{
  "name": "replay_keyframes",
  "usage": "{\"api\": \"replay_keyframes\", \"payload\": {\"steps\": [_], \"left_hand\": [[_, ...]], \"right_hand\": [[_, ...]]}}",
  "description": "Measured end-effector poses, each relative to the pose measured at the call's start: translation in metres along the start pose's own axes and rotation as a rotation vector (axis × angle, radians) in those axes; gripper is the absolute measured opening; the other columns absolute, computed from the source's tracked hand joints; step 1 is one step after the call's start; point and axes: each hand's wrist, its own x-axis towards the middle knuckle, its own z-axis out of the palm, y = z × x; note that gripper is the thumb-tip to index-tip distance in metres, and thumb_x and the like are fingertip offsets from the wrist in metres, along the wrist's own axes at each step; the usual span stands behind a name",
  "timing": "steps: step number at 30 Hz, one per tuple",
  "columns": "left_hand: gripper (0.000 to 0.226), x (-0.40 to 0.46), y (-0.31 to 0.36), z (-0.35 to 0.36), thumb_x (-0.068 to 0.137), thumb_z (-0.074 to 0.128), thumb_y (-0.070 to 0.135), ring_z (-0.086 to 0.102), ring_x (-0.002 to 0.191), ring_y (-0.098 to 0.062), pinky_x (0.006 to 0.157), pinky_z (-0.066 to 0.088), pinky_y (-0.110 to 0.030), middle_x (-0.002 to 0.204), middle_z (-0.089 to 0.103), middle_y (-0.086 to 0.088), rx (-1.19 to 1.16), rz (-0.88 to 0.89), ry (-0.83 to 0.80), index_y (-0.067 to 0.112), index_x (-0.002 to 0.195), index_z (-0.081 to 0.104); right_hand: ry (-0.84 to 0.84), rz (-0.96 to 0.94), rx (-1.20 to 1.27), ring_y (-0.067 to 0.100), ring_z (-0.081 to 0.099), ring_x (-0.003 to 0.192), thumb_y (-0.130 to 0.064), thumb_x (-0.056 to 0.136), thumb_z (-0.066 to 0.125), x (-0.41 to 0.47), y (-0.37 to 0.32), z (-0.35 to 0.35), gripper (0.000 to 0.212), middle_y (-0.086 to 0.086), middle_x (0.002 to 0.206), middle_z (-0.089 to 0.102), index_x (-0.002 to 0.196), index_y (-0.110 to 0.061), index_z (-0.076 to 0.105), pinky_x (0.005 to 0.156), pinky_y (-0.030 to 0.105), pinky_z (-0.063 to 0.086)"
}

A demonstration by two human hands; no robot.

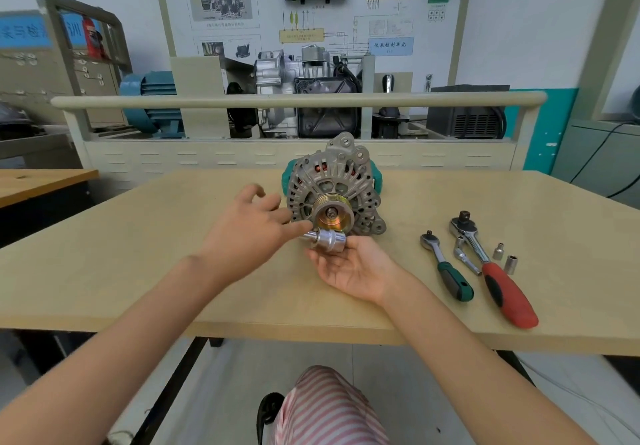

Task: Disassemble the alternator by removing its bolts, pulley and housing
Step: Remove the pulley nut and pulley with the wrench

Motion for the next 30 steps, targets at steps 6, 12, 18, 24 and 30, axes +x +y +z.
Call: {"api": "replay_keyframes", "payload": {"steps": [6, 12, 18, 24, 30], "left_hand": [[0.059, 0.002, -0.021, 0.001, 0.055, 0.084, 0.004, 0.054, 0.057, -0.019, 0.059, 0.043, -0.029, 0.061, 0.056, 0.004, 0.058, 0.165, -0.001, 0.028, 0.107, 0.071], [0.045, -0.021, -0.018, 0.013, 0.064, 0.083, 0.009, 0.053, 0.049, -0.022, 0.044, 0.037, -0.027, 0.058, 0.054, -0.001, -0.085, 0.007, 0.007, 0.021, 0.106, 0.073], [0.031, -0.052, -0.003, 0.033, 0.096, 0.053, 0.029, 0.058, 0.057, -0.026, 0.043, 0.039, -0.028, 0.076, 0.061, 0.001, -0.462, -0.428, -0.004, 0.035, 0.125, 0.045], [0.036, -0.065, 0.004, 0.051, 0.098, 0.043, 0.037, 0.060, 0.086, -0.018, 0.063, 0.041, -0.030, 0.102, 0.064, 0.011, -0.647, -0.679, -0.047, 0.039, 0.134, 0.045], [0.031, -0.067, 0.000, 0.054, 0.097, 0.048, 0.032, 0.056, 0.078, -0.019, 0.066, 0.044, -0.032, 0.091, 0.063, 0.009, -0.755, -0.797, 0.016, 0.035, 0.127, 0.051]], "right_hand": [[-0.062, 0.008, -0.128, 0.007, 0.042, 0.038, -0.015, 0.098, 0.030, 0.000, -0.001, 0.000, 0.031, 0.015, 0.068, 0.061, 0.100, 0.001, 0.056, 0.033, 0.014, 0.033], [-0.036, -0.021, -0.268, 0.007, 0.037, 0.045, -0.015, 0.095, 0.038, -0.002, 0.002, 0.003, 0.021, 0.009, 0.070, 0.054, 0.098, -0.004, 0.055, 0.038, 0.015, 0.030], [0.023, -0.153, -0.990, 0.012, 0.036, 0.059, 0.005, 0.091, 0.033, 0.009, 0.010, 0.021, 0.020, 0.008, 0.077, 0.040, 0.108, 0.001, 0.043, 0.046, 0.021, 0.029], [0.106, -0.517, -1.738, 0.027, 0.051, 0.117, -0.009, 0.096, 0.043, 0.039, 0.026, 0.039, 0.031, 0.015, 0.125, 0.057, 0.121, 0.001, 0.059, 0.096, 0.031, 0.039], [0.119, -0.726, -1.707, 0.026, 0.053, 0.112, -0.007, 0.092, 0.049, 0.077, 0.048, 0.055, 0.034, 0.013, 0.123, 0.054, 0.126, -0.009, 0.055, 0.097, 0.033, 0.041]]}}
